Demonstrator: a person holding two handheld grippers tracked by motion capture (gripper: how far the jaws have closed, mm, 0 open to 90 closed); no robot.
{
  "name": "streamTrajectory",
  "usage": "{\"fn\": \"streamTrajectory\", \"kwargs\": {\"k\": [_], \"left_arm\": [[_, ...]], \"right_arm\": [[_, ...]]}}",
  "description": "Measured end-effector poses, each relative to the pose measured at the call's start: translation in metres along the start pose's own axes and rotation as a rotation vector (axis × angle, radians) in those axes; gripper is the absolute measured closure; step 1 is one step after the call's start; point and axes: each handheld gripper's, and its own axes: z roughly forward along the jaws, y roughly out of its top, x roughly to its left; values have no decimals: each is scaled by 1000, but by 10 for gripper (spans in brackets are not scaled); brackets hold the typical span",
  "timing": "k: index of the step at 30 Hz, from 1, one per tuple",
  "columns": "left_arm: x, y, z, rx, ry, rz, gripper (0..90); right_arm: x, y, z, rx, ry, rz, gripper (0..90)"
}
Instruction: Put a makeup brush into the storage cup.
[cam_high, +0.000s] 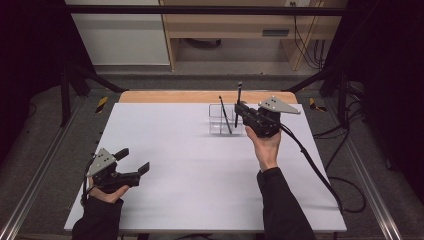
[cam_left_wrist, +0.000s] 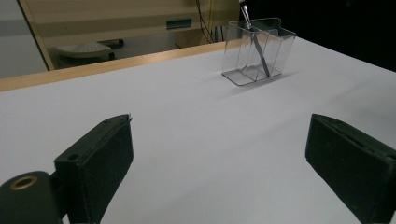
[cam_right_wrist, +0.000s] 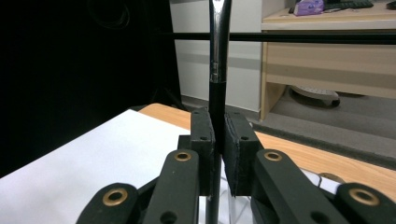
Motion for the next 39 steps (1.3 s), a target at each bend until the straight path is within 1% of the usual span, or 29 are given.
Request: {"fn": "streamTrajectory", "kwargs": {"k": [4, 11, 16, 21, 28, 32, 35, 39], "left_arm": [[2, 0, -1, 0, 1, -6, 74], [3, 0, 0, 1, 2, -3, 73], [3, -1, 0, 2, 1, 0, 74], [3, 0, 0, 1, -1, 1, 73], [3, 0, 0, 3, -3, 8, 73], [3, 0, 0, 3, -3, 11, 73], [3, 0, -1, 2, -3, 10, 73], [3, 0, 0, 2, -1, 12, 73]], "right_arm": [[-4, 2, 7, 5, -14, 22, 833], [-11, 4, 21, 7, -47, 25, 833], [-15, 5, 31, 10, -57, 37, 834], [-16, 3, 42, 16, -70, 29, 834], [-21, 1, 56, 9, -100, 28, 834], [-24, -1, 63, 20, -115, 23, 834], [-25, -2, 68, 16, -119, 32, 834], [-27, -3, 75, 16, -123, 28, 834]]}}
